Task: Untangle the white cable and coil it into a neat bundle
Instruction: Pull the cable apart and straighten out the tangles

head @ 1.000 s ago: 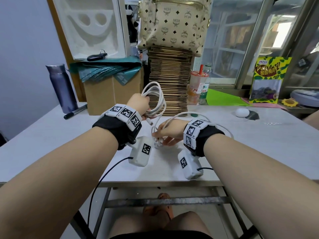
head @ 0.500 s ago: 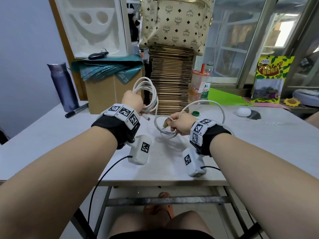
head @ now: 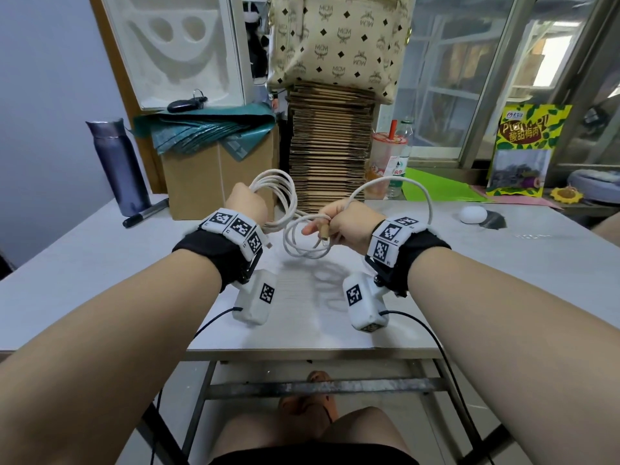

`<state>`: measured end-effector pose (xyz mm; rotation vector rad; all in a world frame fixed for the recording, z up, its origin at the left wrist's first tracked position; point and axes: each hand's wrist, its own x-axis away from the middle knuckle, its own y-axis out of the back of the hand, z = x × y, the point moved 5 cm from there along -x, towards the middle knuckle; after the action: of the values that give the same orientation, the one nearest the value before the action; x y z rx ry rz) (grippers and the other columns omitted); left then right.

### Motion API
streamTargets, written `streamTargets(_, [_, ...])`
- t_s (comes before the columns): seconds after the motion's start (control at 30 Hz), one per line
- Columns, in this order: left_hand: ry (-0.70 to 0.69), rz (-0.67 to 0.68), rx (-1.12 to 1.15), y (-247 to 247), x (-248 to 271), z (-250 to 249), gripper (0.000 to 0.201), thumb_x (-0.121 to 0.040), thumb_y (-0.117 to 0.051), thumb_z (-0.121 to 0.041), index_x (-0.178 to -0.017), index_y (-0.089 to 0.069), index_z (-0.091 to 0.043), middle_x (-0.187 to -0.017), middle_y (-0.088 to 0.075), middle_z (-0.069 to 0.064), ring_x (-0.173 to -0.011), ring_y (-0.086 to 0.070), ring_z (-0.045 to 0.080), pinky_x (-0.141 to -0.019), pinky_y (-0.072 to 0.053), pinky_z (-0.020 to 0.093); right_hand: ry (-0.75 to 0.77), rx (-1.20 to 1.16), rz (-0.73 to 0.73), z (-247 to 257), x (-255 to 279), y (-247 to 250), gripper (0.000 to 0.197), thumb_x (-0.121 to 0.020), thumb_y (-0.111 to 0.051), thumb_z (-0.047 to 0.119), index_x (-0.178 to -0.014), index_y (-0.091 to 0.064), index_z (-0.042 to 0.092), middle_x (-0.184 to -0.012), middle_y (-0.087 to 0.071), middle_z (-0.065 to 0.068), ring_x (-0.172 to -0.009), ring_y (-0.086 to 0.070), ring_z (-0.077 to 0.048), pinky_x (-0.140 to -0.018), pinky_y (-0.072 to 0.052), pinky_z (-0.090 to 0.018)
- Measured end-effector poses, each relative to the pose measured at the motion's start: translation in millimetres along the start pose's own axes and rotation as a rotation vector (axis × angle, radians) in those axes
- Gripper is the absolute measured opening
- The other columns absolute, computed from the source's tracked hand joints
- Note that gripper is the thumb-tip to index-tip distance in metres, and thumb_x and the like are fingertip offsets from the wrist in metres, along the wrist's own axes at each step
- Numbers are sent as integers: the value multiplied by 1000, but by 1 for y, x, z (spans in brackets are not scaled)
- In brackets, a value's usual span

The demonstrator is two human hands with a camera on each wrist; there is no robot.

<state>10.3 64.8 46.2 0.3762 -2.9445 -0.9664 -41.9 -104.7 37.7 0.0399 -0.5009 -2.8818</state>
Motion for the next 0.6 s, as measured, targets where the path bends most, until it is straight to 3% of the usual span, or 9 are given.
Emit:
streamTargets(0.1, [-161, 32, -154, -4, 9, -7, 25, -97, -33, -11, -115, -48, -3, -107, -59, 20, -88, -56, 35, -75, -45, 40, 13, -2, -48, 4, -3, 1, 57, -76, -38, -18, -41, -66, 16, -67, -65, -5, -61, -49, -14, -51, -33, -19])
streamTargets(0.17, [-215, 54, -174, -7, 14, -10, 23, -97, -31, -11, -113, -47, -4, -106, -59, 21, -82, -54, 34, -73, -48, 42, 5, 14, -94, 3, -5, 4, 52, -76, -45, -14, -46, -70, 20, -71, -61, -8, -71, -49, -19, -58, -39, -22])
streamTargets(0.23, [-209, 45, -142, -5, 15, -10, 24, -98, -30, -12, -114, -46, -5, -105, -58, 21, -80, -53, 34, -73, -48, 42, 4, 30, -168, 3, -4, 9, 52, -78, -48, -12, -44, -69, 21, -72, -64, -2, -78, -52, -18, -66, -42, -25])
streamTargets(0.3, [-167, 40, -131, -1, 15, -7, 26, -99, -31, -15, -119, -46, -6, -106, -58, 20, -80, -51, 32, -72, -45, 39, 23, -24, -278, 4, -1, 18, 49, -80, -49, -11, -47, -67, 20, -66, -65, 5, -69, -55, -12, -61, -41, -20])
streamTargets(0.37, [-146, 65, -173, 1, 15, -4, 28, -99, -32, -17, -121, -46, -6, -107, -57, 18, -82, -50, 31, -75, -44, 38, 55, -142, -363, 5, 2, 26, 38, -87, -50, -5, -63, -67, 18, -68, -64, 2, -57, -57, -5, -48, -39, -13])
streamTargets(0.47, [-166, 121, -232, -3, 17, -2, 27, -98, -33, -14, -120, -48, -8, -107, -60, 18, -83, -51, 31, -72, -41, 37, 54, -273, -426, 3, 3, 33, 28, -99, -44, 18, -79, -64, 14, -72, -66, -2, -40, -57, -1, -36, -38, -10])
streamTargets(0.53, [-205, 166, -266, -10, 18, -4, 26, -97, -34, -10, -117, -50, -8, -108, -61, 19, -84, -53, 31, -70, -39, 35, 22, -314, -455, 3, 3, 35, 37, -101, -38, 31, -79, -63, 15, -61, -69, 2, -38, -57, -5, -34, -37, -12])
streamTargets(0.6, [-245, 210, -322, -16, 20, -8, 27, -96, -34, -6, -113, -54, -8, -109, -62, 19, -87, -55, 32, -71, -39, 34, 7, -273, -457, 4, 1, 35, 44, -101, -34, 35, -74, -62, 16, -51, -67, 6, -38, -56, -5, -34, -36, -12])
